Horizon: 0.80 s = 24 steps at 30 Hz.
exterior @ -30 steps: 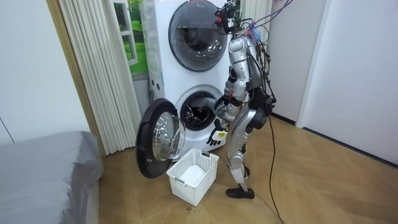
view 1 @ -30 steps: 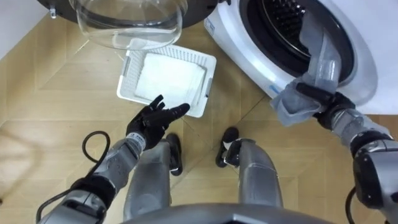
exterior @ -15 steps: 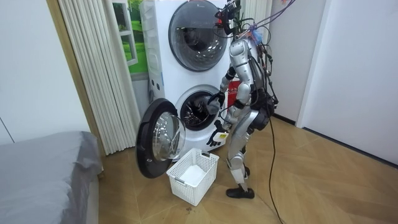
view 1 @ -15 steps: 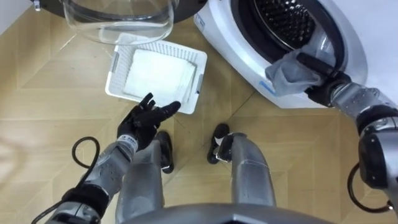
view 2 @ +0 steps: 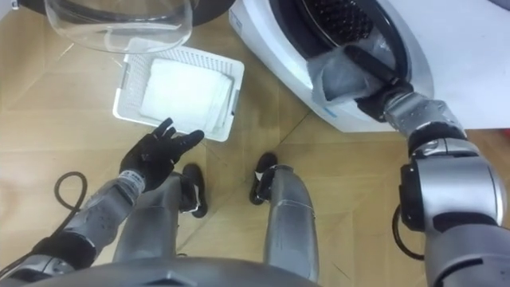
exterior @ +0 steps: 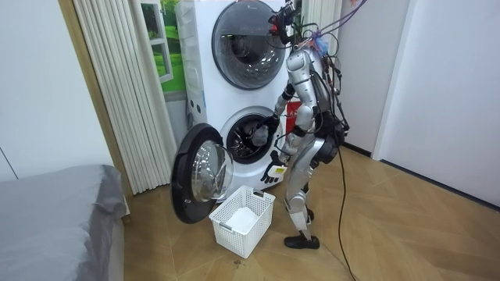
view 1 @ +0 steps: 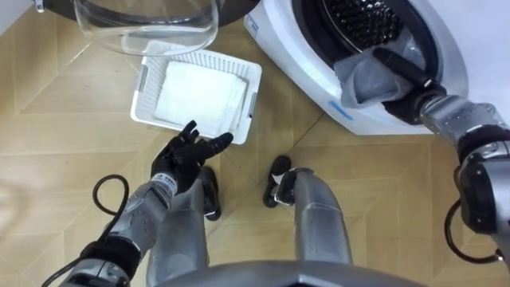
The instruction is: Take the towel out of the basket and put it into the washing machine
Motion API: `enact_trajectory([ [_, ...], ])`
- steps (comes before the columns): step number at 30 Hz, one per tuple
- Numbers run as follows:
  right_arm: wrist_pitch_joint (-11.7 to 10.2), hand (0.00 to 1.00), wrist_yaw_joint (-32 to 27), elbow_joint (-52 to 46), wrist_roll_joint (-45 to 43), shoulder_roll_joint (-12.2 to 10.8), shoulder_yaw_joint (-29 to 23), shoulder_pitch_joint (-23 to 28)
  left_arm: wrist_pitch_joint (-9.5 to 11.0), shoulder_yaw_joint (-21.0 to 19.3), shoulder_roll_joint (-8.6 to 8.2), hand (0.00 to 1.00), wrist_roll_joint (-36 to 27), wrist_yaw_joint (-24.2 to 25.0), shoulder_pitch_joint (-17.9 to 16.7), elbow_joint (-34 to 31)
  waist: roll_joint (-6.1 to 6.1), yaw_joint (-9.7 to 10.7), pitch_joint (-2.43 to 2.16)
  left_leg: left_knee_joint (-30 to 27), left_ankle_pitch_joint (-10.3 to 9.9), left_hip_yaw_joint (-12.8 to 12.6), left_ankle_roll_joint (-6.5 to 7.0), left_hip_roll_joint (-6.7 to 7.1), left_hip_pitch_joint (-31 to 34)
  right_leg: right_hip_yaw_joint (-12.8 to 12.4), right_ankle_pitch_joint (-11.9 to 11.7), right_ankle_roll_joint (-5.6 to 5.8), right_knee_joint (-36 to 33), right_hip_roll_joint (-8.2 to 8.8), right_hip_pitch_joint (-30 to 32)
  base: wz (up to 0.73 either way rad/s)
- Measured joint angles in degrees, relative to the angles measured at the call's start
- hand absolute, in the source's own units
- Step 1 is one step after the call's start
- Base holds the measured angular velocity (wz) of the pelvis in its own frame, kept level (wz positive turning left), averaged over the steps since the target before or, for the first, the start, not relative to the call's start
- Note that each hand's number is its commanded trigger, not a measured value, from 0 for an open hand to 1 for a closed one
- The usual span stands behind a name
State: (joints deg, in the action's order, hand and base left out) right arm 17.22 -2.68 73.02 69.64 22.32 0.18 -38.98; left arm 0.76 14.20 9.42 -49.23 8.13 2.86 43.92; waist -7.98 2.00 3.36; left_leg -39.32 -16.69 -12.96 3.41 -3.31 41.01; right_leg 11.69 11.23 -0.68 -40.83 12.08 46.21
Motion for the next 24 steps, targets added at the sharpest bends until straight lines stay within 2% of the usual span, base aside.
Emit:
enact_trajectory([
  [8,-0.02,0.00,-1.64,-0.23,9.27,0.00,-4.83,-0.96,-0.04,-0.43,-1.16,0.00,-0.11,-0.31,0.45,-0.65,0.22,-0.32,0.01,-1.79,-0.23,-0.58,0.36,0.07,1.49,-0.96,0.17,0.12,-1.96,0.41,2.04,0.00],
  [19,-0.28,0.00,-2.20,-0.73,11.29,0.00,-6.89,-0.96,-0.04,-0.92,-1.81,0.00,0.01,-0.30,0.07,-0.98,1.05,-0.42,-0.05,-2.10,-0.28,-0.87,0.55,0.07,1.45,-0.83,0.13,0.17,-2.06,0.73,2.01,0.00],
  [24,-1.21,0.00,-2.19,-0.69,11.26,0.01,-7.26,-0.94,-0.07,-0.96,-2.05,0.00,-0.06,-0.01,0.45,-0.99,2.17,-0.54,-0.05,-2.03,-0.30,-0.87,0.72,0.10,1.08,-0.72,0.01,0.33,-1.76,0.80,1.36,0.00],
])
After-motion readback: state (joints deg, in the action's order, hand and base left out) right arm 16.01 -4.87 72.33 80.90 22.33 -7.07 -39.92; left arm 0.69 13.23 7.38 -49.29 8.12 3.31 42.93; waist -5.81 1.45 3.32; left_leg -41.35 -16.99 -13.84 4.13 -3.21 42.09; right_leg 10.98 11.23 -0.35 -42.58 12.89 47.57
